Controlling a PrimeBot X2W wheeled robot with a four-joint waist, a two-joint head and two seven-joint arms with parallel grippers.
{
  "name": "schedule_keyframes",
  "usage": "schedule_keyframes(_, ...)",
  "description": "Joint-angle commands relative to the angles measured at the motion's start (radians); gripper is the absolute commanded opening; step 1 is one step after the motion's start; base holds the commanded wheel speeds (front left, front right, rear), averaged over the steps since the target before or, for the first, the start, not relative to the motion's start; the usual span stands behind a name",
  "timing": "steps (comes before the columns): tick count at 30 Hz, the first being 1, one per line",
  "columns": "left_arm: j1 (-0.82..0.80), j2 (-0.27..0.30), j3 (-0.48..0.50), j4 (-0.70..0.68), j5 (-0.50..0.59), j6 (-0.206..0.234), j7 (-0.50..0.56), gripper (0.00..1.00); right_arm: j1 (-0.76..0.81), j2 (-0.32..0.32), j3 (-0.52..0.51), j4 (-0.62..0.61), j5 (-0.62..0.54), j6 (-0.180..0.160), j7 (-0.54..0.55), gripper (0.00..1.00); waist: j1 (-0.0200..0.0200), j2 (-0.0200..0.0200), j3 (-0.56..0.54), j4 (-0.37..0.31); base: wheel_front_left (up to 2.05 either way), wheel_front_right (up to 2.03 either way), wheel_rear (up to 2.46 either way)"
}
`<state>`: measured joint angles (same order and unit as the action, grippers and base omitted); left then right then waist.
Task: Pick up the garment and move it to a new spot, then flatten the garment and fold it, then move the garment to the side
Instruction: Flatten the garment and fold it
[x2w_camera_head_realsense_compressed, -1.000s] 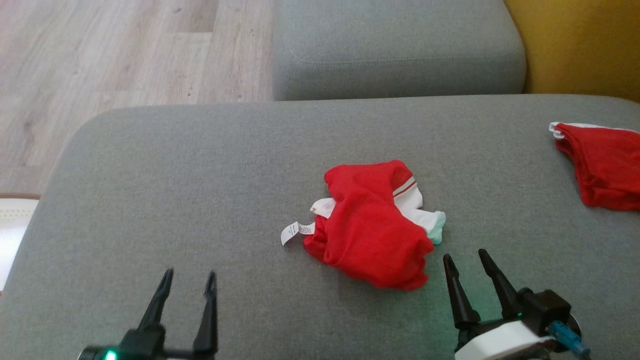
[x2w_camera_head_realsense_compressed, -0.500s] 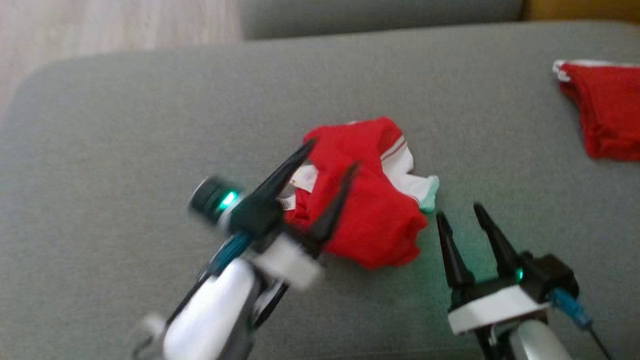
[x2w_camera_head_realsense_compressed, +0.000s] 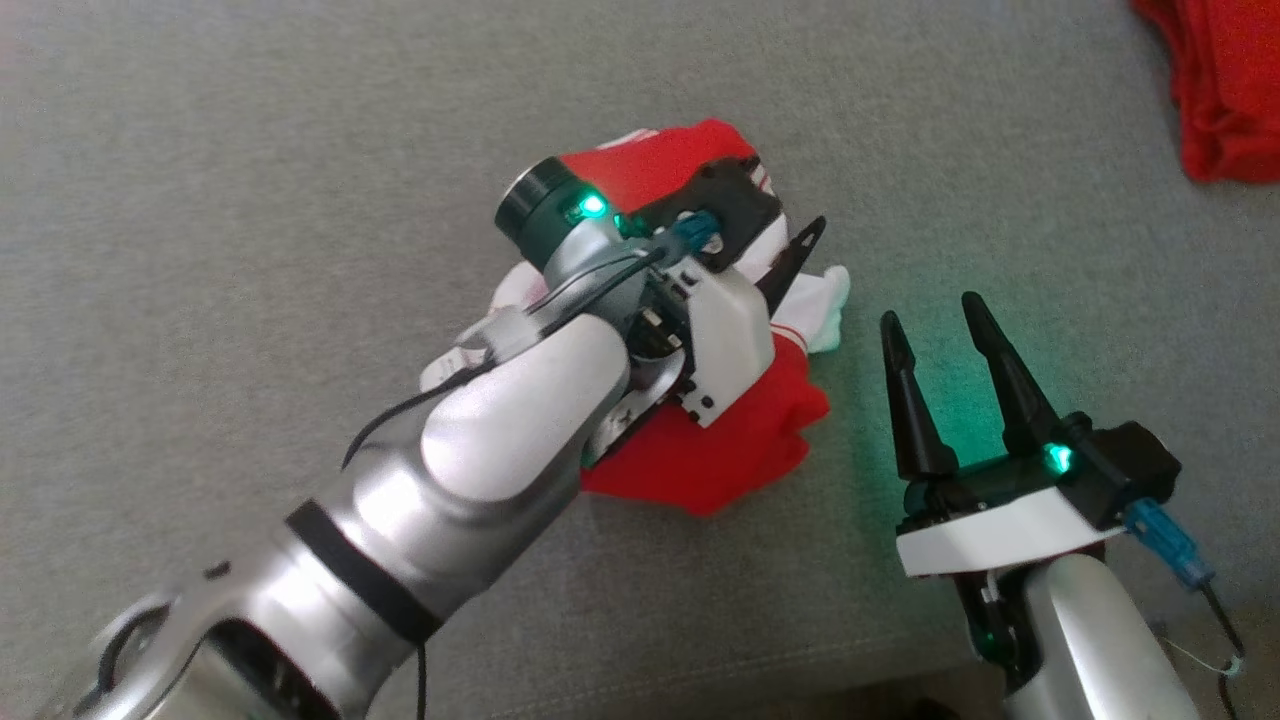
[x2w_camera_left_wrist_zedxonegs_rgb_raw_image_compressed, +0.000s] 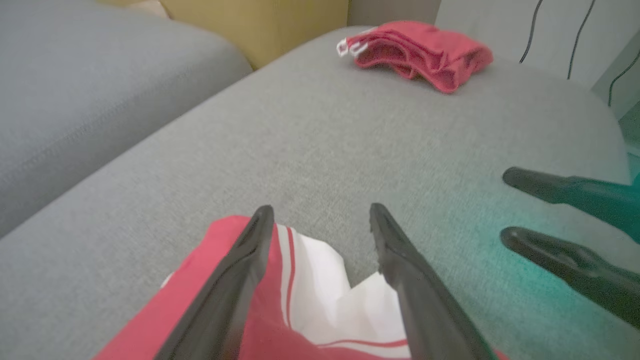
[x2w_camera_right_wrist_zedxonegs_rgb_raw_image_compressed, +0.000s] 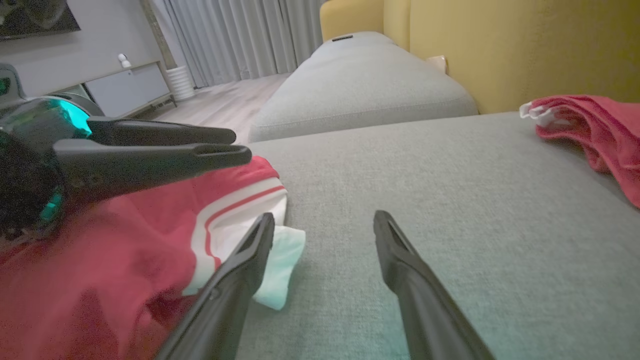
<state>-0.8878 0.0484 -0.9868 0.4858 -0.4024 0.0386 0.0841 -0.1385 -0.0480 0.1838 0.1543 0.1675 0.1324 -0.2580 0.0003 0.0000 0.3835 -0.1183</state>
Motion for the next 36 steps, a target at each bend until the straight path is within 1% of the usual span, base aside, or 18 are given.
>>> schedule_keyframes(1, -0.074, 0.002, -0.023, -0.001, -0.024, 0.019, 0.041, 1.0, -0.014, -0.002, 0.026, -0.03, 0.012, -0.002, -0.004, 1.0, -0.0003, 0.0, 0.04, -0.036, 0.0, 0.0, 0.0)
schedule_keyframes(4, -0.135, 0.002, -0.1, 0.06, -0.041, 0.033, 0.103, 1.0, -0.025, -0.002, 0.036, -0.028, 0.02, -0.002, -0.004, 1.0, -0.0003, 0.0, 0.057, -0.056, 0.0, 0.0, 0.0)
schedule_keyframes(5, -0.135, 0.002, -0.1, 0.06, -0.041, 0.033, 0.103, 1.0, -0.025, -0.002, 0.036, -0.028, 0.02, -0.002, -0.004, 1.0, -0.0003, 0.0, 0.057, -0.056, 0.0, 0.0, 0.0)
schedule_keyframes(7, -0.166, 0.002, -0.144, 0.105, -0.047, 0.037, 0.139, 1.0, -0.031, -0.002, 0.038, -0.028, 0.026, -0.002, -0.004, 1.0, -0.0003, 0.0, 0.065, -0.067, 0.0, 0.0, 0.0)
schedule_keyframes(11, -0.209, 0.002, -0.2, 0.178, -0.067, 0.05, 0.181, 1.0, -0.04, -0.002, 0.04, -0.026, 0.031, -0.002, -0.004, 1.0, -0.0003, 0.0, 0.075, -0.084, 0.0, 0.0, 0.0)
schedule_keyframes(12, -0.215, 0.002, -0.208, 0.192, -0.074, 0.051, 0.185, 0.97, -0.042, -0.002, 0.039, -0.026, 0.032, -0.002, -0.004, 1.0, -0.0003, 0.0, 0.076, -0.087, 0.0, 0.0, 0.0)
schedule_keyframes(13, -0.221, 0.002, -0.216, 0.203, -0.082, 0.051, 0.188, 0.45, -0.043, -0.002, 0.037, -0.026, 0.034, -0.002, -0.004, 1.0, -0.0003, 0.0, 0.076, -0.09, 0.0, 0.0, 0.0)
schedule_keyframes(14, -0.226, 0.002, -0.222, 0.212, -0.089, 0.051, 0.189, 0.01, -0.044, -0.002, 0.037, -0.026, 0.035, -0.002, -0.004, 1.0, -0.0003, 0.0, 0.076, -0.092, 0.0, 0.0, 0.0)
schedule_keyframes(17, -0.236, 0.002, -0.237, 0.234, -0.11, 0.045, 0.176, 0.0, -0.045, -0.002, 0.034, -0.024, 0.038, -0.002, -0.004, 1.0, -0.0003, 0.0, 0.066, -0.097, 0.0, 0.0, 0.0)
schedule_keyframes(22, -0.275, 0.002, -0.224, 0.224, -0.16, 0.048, 0.093, 0.0, -0.036, -0.002, 0.038, -0.015, 0.048, -0.002, -0.004, 1.0, -0.0003, 0.0, 0.019, -0.099, 0.0, 0.0, 0.0)
schedule_keyframes(27, -0.351, 0.002, -0.161, 0.173, -0.252, 0.049, -0.003, 0.0, -0.026, -0.002, 0.054, -0.005, 0.06, -0.002, -0.004, 1.0, -0.0003, 0.0, -0.053, -0.107, 0.0, 0.0, 0.0)
schedule_keyframes(31, -0.444, 0.002, -0.095, 0.164, -0.32, 0.032, -0.074, 0.0, -0.013, -0.002, 0.064, 0.007, 0.067, -0.002, -0.004, 1.0, -0.0003, 0.0, -0.112, -0.123, 0.0, 0.0, 0.0)
schedule_keyframes(34, -0.529, 0.002, -0.043, 0.175, -0.346, 0.028, -0.139, 0.0, -0.001, -0.002, 0.071, 0.017, 0.071, -0.002, -0.004, 1.0, -0.0003, 0.0, -0.149, -0.135, 0.0, 0.0, 0.0)
schedule_keyframes(36, -0.581, 0.002, -0.013, 0.184, -0.353, 0.016, -0.191, 0.0, 0.009, -0.002, 0.078, 0.025, 0.071, -0.002, -0.004, 1.0, -0.0003, 0.0, -0.171, -0.142, 0.0, 0.0, 0.0)
